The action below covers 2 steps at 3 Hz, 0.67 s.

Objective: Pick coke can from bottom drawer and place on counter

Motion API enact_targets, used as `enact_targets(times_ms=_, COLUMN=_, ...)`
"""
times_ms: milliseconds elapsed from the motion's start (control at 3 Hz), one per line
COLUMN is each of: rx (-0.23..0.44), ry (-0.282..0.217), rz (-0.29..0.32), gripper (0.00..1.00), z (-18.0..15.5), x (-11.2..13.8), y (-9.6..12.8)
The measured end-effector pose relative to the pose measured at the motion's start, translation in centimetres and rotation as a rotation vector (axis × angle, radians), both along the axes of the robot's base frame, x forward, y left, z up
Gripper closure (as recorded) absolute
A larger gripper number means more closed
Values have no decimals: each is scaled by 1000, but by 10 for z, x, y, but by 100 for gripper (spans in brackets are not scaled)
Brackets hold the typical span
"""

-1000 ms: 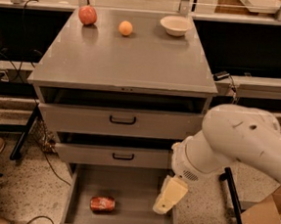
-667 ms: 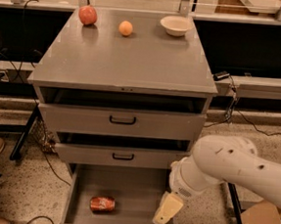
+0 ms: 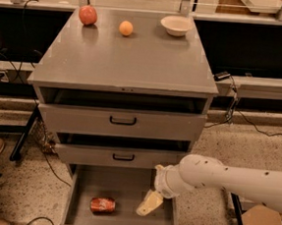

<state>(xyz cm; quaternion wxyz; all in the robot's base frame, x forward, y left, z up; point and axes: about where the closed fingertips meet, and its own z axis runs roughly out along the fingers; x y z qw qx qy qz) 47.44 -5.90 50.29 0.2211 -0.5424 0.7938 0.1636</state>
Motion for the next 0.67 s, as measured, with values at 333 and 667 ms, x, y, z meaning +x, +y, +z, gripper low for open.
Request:
enact_targets(times_ms=333, rx=41, ry=49, rz=-13, gripper=0, z=-39, x=-7, y=10)
enact_targets(times_ms=667, rx=42, ry=50, rz=-13, gripper=0, z=-40, x=-7, y=10)
